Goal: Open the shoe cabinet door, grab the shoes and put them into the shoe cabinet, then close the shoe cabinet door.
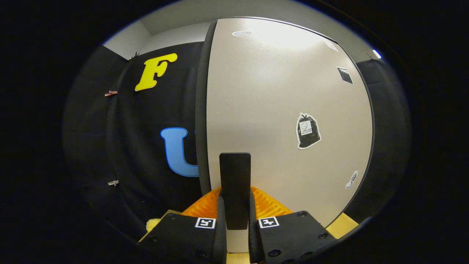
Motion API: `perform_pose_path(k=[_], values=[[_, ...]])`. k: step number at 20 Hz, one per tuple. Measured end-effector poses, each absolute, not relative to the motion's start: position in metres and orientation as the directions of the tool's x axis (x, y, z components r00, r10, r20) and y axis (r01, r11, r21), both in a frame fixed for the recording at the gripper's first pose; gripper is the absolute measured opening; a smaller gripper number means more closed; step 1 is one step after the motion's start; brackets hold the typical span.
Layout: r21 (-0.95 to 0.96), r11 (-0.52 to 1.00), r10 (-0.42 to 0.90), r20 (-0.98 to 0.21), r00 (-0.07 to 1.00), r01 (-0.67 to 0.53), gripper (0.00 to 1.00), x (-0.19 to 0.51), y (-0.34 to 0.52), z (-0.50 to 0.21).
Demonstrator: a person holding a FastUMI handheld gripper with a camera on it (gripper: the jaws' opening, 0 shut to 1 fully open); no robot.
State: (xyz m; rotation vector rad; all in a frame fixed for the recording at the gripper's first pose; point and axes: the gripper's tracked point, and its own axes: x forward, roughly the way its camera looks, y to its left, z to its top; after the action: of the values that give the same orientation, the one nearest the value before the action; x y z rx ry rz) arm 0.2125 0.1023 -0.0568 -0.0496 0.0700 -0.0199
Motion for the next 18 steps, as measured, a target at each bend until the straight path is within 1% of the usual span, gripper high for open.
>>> perform_pose_path(k=[11, 18], values=[[-0.001, 0.997, 0.08, -0.058, 0.995, -0.08, 0.27, 0.115, 0.081, -0.047], [0.003, 0.976, 0.216, -0.082, 0.973, -0.217, 0.27, 0.053, 0.048, -0.039]])
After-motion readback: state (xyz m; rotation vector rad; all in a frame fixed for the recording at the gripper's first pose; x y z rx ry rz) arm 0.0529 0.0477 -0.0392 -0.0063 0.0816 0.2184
